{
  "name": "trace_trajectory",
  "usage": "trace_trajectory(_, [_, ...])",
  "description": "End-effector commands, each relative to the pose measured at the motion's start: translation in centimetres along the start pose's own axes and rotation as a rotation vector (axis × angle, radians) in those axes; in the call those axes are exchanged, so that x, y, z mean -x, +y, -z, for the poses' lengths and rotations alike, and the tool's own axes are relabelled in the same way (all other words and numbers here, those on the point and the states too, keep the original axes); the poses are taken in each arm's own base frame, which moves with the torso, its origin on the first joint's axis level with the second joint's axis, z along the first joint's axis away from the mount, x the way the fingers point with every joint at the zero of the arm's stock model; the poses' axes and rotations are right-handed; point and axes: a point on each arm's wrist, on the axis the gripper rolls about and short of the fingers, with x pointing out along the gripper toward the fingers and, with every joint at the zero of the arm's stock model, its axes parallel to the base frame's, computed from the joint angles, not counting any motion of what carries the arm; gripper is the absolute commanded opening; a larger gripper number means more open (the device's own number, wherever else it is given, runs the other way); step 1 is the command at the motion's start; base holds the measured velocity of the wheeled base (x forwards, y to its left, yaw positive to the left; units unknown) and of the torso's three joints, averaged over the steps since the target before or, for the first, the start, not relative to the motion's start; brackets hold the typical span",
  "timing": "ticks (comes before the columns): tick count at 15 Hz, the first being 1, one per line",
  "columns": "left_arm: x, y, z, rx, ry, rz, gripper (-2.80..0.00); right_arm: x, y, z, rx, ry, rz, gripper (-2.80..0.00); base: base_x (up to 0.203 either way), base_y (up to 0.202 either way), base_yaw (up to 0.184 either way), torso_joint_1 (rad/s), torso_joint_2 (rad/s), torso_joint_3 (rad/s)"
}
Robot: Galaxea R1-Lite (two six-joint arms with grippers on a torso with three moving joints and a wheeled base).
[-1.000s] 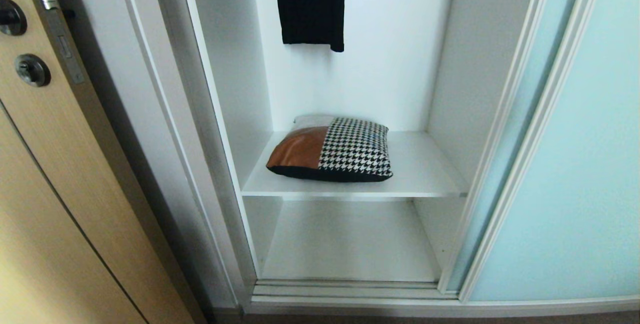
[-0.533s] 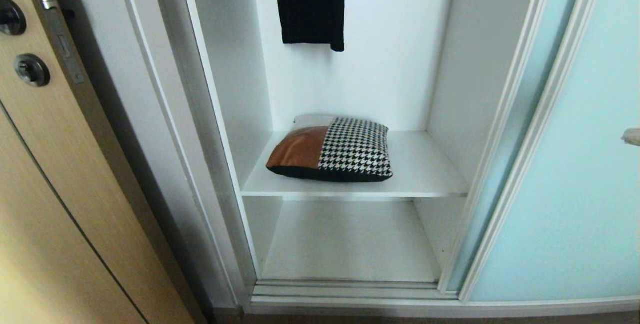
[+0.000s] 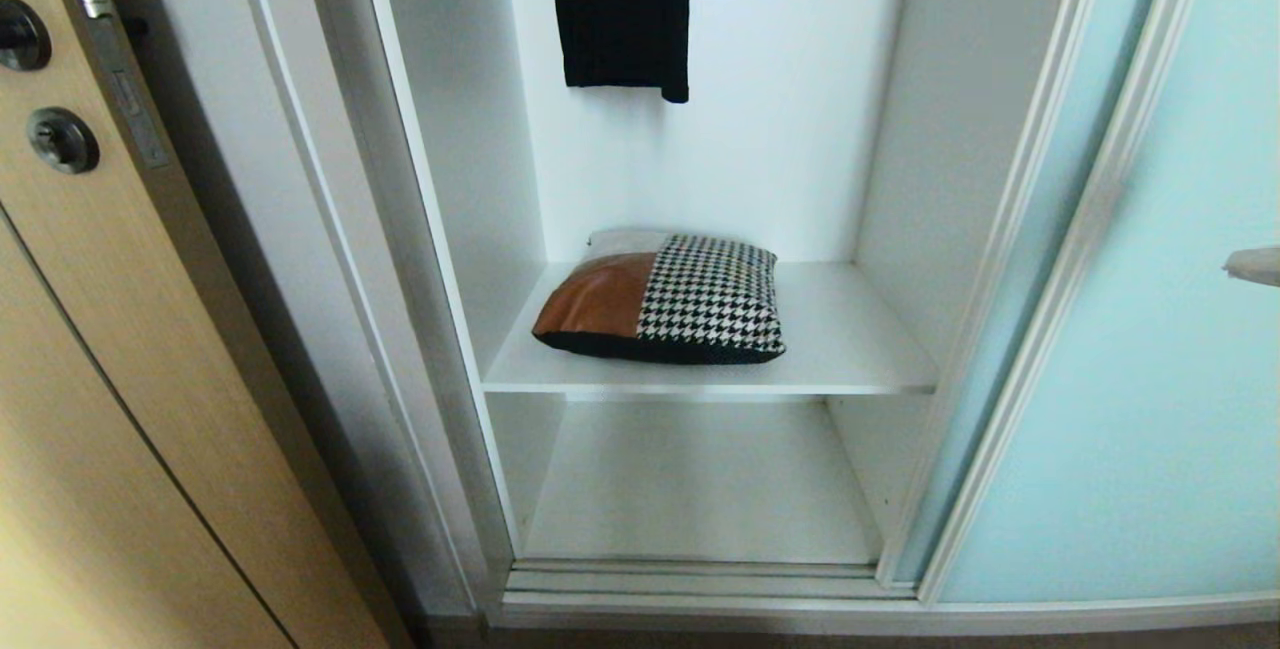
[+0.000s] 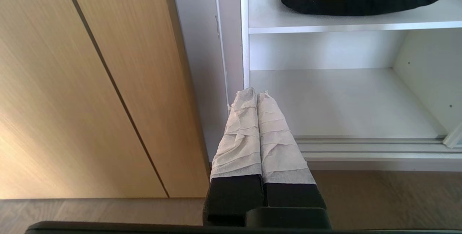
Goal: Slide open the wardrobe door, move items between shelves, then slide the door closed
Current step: Close the door
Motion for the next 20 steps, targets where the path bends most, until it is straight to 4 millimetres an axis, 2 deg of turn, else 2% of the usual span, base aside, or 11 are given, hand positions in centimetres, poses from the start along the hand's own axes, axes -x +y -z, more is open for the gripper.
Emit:
trace_trajectory(1, [0.0,0.0,0.0,0.001,0.002,0.0,-2.8,-1.3,-0.7,-0.5,-0.012,0.016,0.006,-2.8,0.0,0.0,0.0,0.0,0.0,0.0])
trace_trajectory(3, [0.0,0.0,0.0,0.001,0.002,0.0,-2.8,-2.2,-1.0,-1.1,-0.012,0.008,0.003,-2.8,0.0,0.0,0.0,0.0,0.0,0.0])
trace_trajectory(20, [0.0,0.0,0.0,0.0,0.002,0.0,-2.8,-7.6,-2.9,-2.6,-0.005,0.013,-0.006,-2.8,0.0,0.0,0.0,0.0,0.0,0.0])
